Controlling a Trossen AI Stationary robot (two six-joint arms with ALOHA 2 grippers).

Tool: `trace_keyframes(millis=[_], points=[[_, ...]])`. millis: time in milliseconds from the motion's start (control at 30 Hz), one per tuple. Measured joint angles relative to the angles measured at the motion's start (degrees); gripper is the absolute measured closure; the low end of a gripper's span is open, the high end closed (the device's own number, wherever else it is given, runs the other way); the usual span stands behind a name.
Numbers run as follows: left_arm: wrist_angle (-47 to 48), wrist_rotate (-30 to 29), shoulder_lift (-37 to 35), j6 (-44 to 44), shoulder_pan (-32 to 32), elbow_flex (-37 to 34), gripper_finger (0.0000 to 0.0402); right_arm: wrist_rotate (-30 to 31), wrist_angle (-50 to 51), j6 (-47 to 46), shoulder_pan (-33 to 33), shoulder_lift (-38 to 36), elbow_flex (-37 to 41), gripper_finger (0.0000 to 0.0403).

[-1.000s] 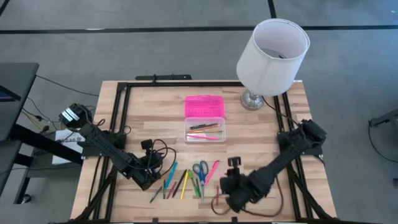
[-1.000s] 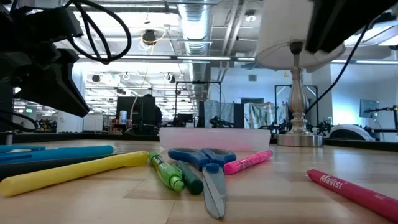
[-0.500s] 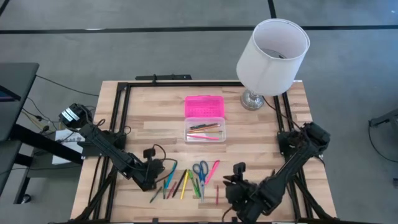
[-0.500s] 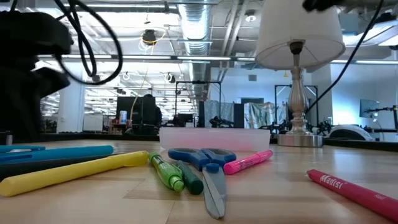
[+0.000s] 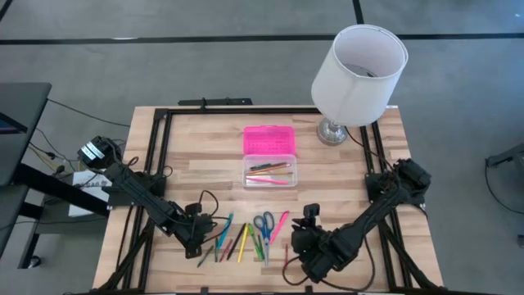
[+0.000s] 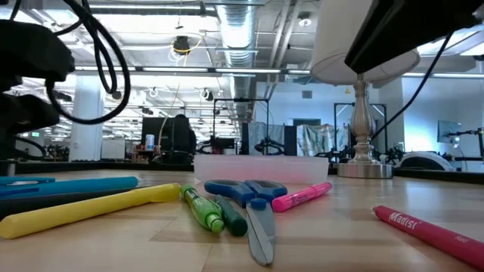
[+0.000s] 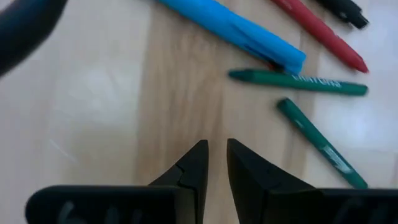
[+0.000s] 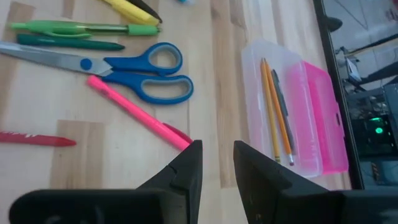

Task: Pick & place school supplies into a supply box
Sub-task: Put the left green crayon into the supply box

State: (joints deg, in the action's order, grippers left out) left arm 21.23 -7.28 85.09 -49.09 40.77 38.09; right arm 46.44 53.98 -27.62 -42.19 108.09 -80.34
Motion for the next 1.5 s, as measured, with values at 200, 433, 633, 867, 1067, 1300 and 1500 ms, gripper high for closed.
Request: trace_keyframes(millis=[200, 433, 633, 867, 1067, 1300, 1500], points=[[-1.56, 5.02, 0.00, -1.95, 0.61, 0.07, 0.0349, -0.02, 0.21, 0.06, 0.34, 0.00, 0.00, 0.0317], [-1.59, 5.98, -0.01, -2.57, 2.65, 3.72, 0.0349, -0.04, 0.24, 0.15, 0.34, 0.00, 0.00, 0.0317], [-6.39, 4.08, 0.25, -4.04, 3.71, 4.92, 0.0349, -0.15, 0.22, 0.15, 0.34, 0.00, 0.00, 0.0317], [-3.65, 2.68, 0.34, -5.34, 3.96, 4.92, 0.0348, -0.17, 0.22, 0.13, 0.34, 0.00, 0.00, 0.0317], [-4.69, 0.58, 0.34, -5.25, 3.96, 4.92, 0.0333, -0.15, 0.22, 0.13, 0.34, 0.00, 0.00, 0.0317], [-11.70, 3.71, 0.36, 1.91, 2.92, 4.92, 0.0332, -0.15, 0.20, 0.13, 0.34, 0.00, -0.02, 0.0317], [-6.79, 3.35, 0.36, -8.38, 1.27, 5.09, 0.0320, -0.15, 0.23, 0.13, 0.34, 0.00, -0.02, 0.0317]])
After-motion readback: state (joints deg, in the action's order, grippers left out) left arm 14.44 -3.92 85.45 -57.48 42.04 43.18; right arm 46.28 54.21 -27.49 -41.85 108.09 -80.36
